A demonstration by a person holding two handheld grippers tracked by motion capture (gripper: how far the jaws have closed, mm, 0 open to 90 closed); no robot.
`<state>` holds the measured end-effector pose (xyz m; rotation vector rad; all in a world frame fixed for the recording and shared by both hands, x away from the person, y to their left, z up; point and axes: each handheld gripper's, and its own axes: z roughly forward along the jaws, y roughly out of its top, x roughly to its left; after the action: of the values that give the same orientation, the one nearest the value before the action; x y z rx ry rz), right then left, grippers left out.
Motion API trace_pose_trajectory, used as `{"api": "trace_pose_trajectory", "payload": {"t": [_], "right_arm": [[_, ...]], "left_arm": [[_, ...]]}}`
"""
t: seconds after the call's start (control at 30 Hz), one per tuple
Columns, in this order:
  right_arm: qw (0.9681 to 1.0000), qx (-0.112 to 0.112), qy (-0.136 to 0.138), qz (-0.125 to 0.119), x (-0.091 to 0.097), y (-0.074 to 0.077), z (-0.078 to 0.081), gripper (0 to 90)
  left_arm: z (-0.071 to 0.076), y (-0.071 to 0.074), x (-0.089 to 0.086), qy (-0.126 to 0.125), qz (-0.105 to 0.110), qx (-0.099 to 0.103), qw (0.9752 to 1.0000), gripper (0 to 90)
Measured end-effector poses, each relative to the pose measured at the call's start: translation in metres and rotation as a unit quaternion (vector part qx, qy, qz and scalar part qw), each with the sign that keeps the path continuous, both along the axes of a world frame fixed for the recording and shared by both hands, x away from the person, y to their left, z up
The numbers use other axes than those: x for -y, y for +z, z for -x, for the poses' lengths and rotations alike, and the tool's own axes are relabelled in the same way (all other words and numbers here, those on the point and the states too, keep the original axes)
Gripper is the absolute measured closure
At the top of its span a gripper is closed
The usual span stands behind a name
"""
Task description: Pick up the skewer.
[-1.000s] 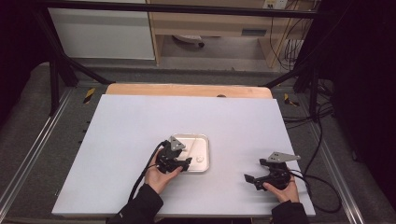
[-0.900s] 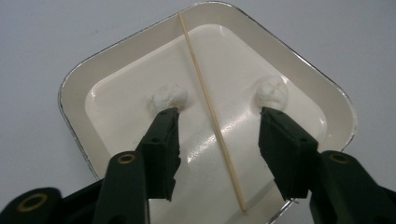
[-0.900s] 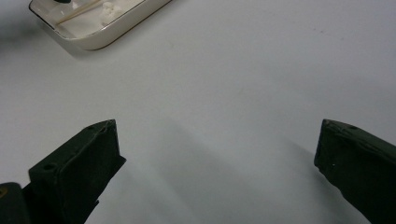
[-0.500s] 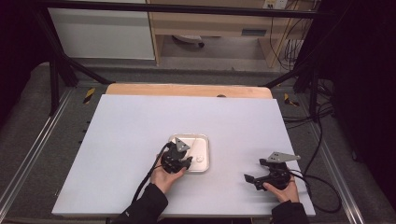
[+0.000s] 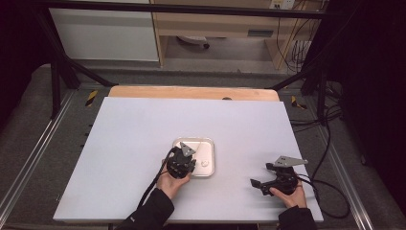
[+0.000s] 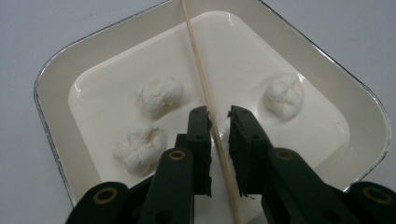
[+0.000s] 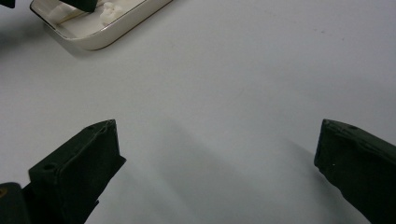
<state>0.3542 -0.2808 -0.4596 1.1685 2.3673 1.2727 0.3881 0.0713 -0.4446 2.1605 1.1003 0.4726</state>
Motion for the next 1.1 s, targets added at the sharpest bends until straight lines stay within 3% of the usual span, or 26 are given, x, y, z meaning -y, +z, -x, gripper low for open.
{"api": "trace_pose_trajectory", "payload": {"t": [0.23, 0.4, 0.8, 1.1], "right_arm": [[1.0, 0.0, 0.0, 0.0, 0.0, 0.0, 0.0, 0.8], [1.0, 0.0, 0.0, 0.001, 0.0, 0.0, 0.0, 0.8], [1.0, 0.0, 0.001, 0.001, 0.0, 0.0, 0.0, 0.8], [1.0, 0.001, 0.001, 0.002, 0.0, 0.0, 0.0, 0.8]], "left_arm": [[0.001, -0.001, 0.0, 0.021, 0.005, 0.003, 0.9998, 86.8], [0.001, -0.002, 0.0, 0.028, 0.01, 0.004, 0.9995, 87.6], [0.003, 0.001, -0.005, 0.02, 0.026, 0.016, 0.9993, 88.8], [0.007, 0.01, -0.022, 0.007, 0.034, 0.022, 0.9992, 88.8]]}}
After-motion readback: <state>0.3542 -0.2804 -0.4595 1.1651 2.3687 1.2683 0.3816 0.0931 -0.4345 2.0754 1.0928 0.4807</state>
